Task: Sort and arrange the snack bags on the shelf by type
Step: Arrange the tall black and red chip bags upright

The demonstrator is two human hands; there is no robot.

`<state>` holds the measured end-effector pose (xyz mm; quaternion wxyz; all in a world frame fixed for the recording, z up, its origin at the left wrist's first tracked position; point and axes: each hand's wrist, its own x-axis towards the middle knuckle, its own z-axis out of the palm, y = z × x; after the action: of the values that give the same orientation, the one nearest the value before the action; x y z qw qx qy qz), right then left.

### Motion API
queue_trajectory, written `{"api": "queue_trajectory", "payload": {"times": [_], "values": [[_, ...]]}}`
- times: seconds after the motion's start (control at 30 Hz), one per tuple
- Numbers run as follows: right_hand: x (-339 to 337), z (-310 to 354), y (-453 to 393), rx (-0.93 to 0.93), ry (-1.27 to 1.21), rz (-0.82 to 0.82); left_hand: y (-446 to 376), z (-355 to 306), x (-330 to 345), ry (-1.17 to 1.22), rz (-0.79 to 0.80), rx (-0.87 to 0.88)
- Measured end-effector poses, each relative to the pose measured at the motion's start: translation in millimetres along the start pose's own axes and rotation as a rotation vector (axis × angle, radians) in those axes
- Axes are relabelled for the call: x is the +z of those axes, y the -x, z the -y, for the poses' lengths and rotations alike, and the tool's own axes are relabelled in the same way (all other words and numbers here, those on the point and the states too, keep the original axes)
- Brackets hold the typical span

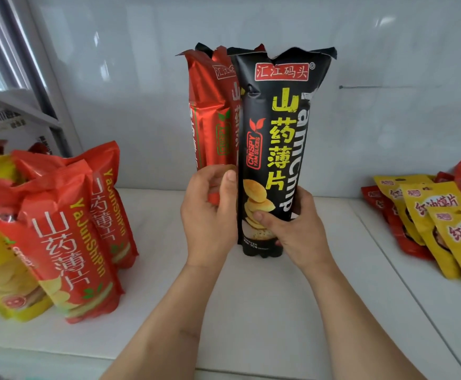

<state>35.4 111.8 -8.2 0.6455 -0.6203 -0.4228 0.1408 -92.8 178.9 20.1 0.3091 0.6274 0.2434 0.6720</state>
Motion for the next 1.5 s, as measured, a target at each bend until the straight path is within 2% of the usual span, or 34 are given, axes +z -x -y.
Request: {"api": "queue_trajectory", "payload": {"times": [0.53, 0.73, 0.93, 1.0, 1.1, 1.2, 1.3, 1.5], "values": [[65.1, 28.2, 43.7, -0.088, -0.053, 0.116, 11.5, -3.8, -64.1, -0.09, -0.089, 0.034], [97.0, 28.1, 43.0, -0.133, -0.08, 0.105, 11.0, 2.4, -77.9, -0.101, -0.114, 0.036], [90.6, 31.6, 44.2, -0.165, -0.044, 0.144, 15.9, 0.3, -72.9, -0.164, -0.094, 0.059], [79.9, 27.2, 41.9, -0.14, -0.048, 0.145, 17.6, -1.8, -68.2, -0.208, -0.099, 0.117], [62.3, 18.4, 31.2, -0.113, -0.027, 0.06, 24.6, -7.1, -59.1, -0.272, -0.095, 0.284], [48.4, 15.6, 12.6, -0.063, -0.001, 0.016, 32.6, -14.5, -45.2, -0.235, -0.048, 0.374], [40.8, 17.2, -8.9, -0.032, -0.039, 0.05, 40.0, -17.0, -29.4, -0.148, 0.055, 0.323], [49.3, 11.7, -39.6, -0.005, -0.038, 0.191, 47.5, 5.1, -15.8, -0.126, 0.14, 0.046]]}}
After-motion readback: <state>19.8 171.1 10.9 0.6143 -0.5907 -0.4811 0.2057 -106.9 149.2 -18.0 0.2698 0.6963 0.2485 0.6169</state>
